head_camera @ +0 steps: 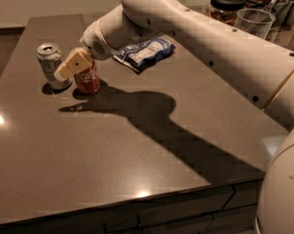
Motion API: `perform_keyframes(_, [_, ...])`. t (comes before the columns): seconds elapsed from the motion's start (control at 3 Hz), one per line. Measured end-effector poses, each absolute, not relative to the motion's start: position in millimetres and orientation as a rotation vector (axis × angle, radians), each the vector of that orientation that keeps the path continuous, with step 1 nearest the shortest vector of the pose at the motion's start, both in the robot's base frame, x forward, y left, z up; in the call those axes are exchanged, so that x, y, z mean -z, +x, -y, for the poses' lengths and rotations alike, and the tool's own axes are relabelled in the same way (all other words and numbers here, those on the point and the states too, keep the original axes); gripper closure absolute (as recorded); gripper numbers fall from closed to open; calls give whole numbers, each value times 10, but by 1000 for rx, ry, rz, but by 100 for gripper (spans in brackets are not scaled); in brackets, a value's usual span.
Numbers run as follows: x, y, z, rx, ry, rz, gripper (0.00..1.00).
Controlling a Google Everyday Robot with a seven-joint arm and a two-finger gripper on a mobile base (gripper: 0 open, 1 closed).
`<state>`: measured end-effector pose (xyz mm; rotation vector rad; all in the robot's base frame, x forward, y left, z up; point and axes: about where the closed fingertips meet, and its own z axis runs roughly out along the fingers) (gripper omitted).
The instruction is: Move coke can near 7up can
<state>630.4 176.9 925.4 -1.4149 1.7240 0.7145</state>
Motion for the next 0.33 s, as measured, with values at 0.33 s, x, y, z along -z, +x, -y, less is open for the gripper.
perform_keyframes(0.33, [-9254, 6304, -1770, -715, -1415, -1724, 0])
